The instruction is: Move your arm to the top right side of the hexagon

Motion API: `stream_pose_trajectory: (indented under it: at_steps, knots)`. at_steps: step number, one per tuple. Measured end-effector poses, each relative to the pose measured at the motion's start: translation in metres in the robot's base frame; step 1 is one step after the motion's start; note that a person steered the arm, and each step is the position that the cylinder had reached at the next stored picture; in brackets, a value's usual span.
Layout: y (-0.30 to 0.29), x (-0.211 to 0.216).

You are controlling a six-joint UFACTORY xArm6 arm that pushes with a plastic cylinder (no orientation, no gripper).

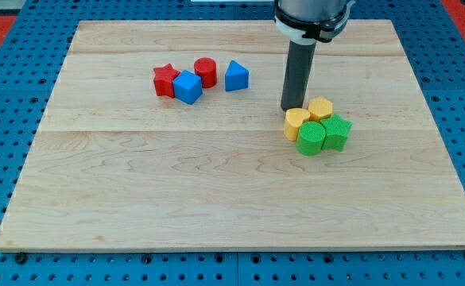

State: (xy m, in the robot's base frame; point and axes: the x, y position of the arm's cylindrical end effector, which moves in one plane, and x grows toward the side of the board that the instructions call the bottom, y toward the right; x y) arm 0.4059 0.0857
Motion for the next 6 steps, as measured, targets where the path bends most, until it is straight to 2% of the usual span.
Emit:
stream_pose_trajectory:
  at_steps: [1,2,3,5,6]
  knots:
    - [0.0,0.0]
    - [-0.001,-0.029]
    - [-0.01,-0.097]
    - [-0.068,-0.095]
    - [-0.06,-0.094]
